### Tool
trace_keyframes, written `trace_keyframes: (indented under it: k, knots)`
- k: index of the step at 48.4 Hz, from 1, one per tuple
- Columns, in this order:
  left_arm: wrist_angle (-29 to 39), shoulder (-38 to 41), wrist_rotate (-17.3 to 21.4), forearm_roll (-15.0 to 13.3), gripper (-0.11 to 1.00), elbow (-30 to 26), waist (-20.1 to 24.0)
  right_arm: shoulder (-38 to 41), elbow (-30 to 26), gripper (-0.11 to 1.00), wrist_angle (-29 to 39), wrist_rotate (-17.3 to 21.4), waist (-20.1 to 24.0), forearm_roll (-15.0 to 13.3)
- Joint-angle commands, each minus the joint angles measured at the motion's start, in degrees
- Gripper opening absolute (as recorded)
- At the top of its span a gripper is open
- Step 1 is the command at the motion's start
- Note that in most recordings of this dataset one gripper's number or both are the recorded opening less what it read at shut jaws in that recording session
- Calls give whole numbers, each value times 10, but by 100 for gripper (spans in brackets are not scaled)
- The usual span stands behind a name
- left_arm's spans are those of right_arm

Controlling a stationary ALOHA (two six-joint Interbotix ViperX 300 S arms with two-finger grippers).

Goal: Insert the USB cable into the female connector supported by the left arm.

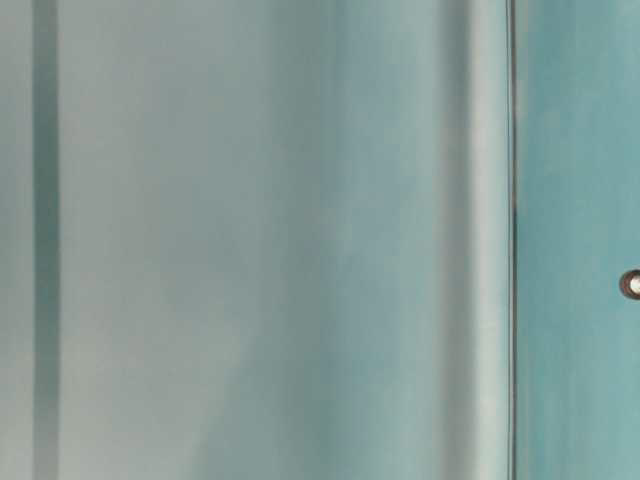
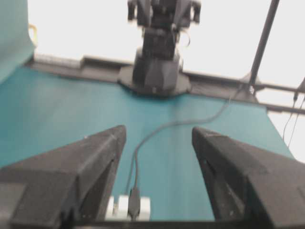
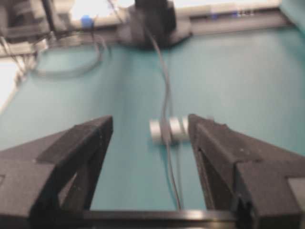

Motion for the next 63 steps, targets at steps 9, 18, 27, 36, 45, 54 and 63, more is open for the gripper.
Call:
trace_keyframes:
  k: [9, 18, 27, 36, 45, 54, 63]
  knots:
    - [-80, 48, -2, 2, 69, 50, -1, 3, -11, 69, 84, -9, -2, -2]
    - [-79, 54, 13, 13, 69, 69, 7, 2, -9, 69, 103, -8, -2, -2]
    - [-11, 54, 73, 40, 69, 69, 7, 3, 5, 69, 130, -15, -2, -2]
    - [18, 54, 72, 40, 69, 68, 9, 3, 22, 70, 134, -46, -2, -9]
    - [27, 54, 76, 40, 69, 80, 8, 3, 31, 69, 120, -69, -2, -62]
    - [47, 54, 77, 40, 69, 88, 8, 3, 33, 69, 116, -52, -2, -62]
    - [70, 54, 81, 40, 69, 89, 6, 3, 33, 69, 116, -51, -2, -62]
